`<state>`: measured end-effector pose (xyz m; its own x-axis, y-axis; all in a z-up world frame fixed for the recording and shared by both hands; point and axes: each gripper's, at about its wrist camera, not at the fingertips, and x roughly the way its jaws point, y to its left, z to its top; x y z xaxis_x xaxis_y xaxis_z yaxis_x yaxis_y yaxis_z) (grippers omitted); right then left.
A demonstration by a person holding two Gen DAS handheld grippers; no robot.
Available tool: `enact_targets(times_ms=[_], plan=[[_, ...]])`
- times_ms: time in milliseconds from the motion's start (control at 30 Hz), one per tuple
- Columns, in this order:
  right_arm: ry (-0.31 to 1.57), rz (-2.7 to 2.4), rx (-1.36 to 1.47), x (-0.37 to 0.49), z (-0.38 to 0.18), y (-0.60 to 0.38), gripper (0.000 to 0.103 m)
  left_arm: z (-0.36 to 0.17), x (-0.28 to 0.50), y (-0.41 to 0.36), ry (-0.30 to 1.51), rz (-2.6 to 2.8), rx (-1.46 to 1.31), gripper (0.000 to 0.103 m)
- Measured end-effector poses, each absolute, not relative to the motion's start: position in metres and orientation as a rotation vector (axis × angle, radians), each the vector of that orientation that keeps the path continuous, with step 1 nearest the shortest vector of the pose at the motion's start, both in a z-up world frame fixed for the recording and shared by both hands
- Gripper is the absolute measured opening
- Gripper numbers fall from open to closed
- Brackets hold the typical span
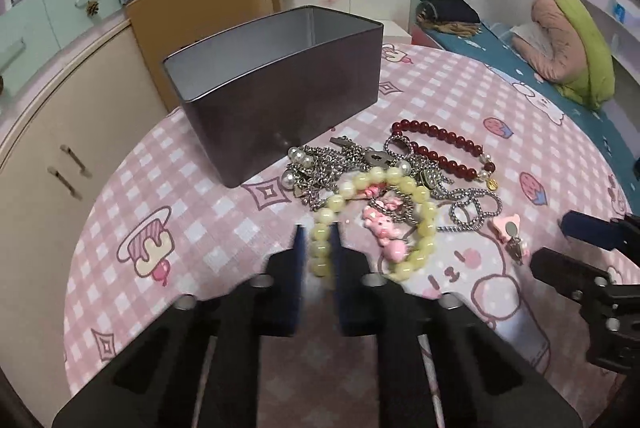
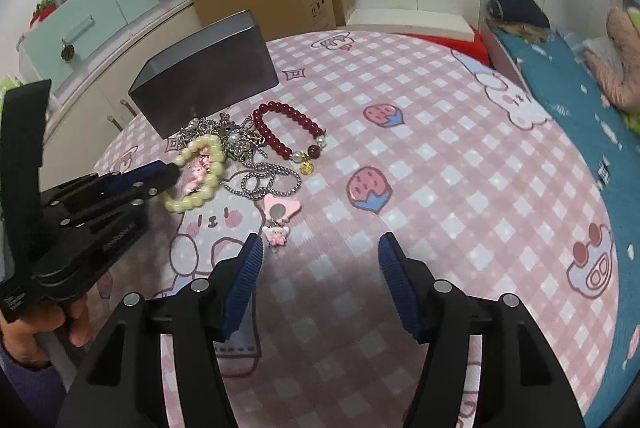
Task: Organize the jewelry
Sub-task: 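Grasp the yellow bead bracelet with the left tool while the right tool grasps a pink charm, then lower the yellow bracelet into the grey box with the left tool and open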
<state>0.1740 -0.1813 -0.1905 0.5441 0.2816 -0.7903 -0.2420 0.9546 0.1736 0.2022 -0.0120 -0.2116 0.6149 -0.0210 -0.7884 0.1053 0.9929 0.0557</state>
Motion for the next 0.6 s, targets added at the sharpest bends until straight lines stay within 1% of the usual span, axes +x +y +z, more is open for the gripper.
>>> enact_targets(times_ms=[333, 533, 600], plan=[[0.907, 0.309, -0.055, 0.18, -0.192, -0.149, 0.06, -0.182, 0.174, 0.015, 0.875, -0.167, 0.004, 0.01], [0.897, 0.29, -0.062, 0.183, -0.192, -0.143, 0.045, -0.163, 0.161, 0.023, 0.852, -0.207, -0.032, 0.01], [0.891, 0.268, -0.077, 0.183, -0.192, -0.143, 0.03, -0.158, 0.159, 0.024, 0.845, -0.224, -0.045, 0.01]])
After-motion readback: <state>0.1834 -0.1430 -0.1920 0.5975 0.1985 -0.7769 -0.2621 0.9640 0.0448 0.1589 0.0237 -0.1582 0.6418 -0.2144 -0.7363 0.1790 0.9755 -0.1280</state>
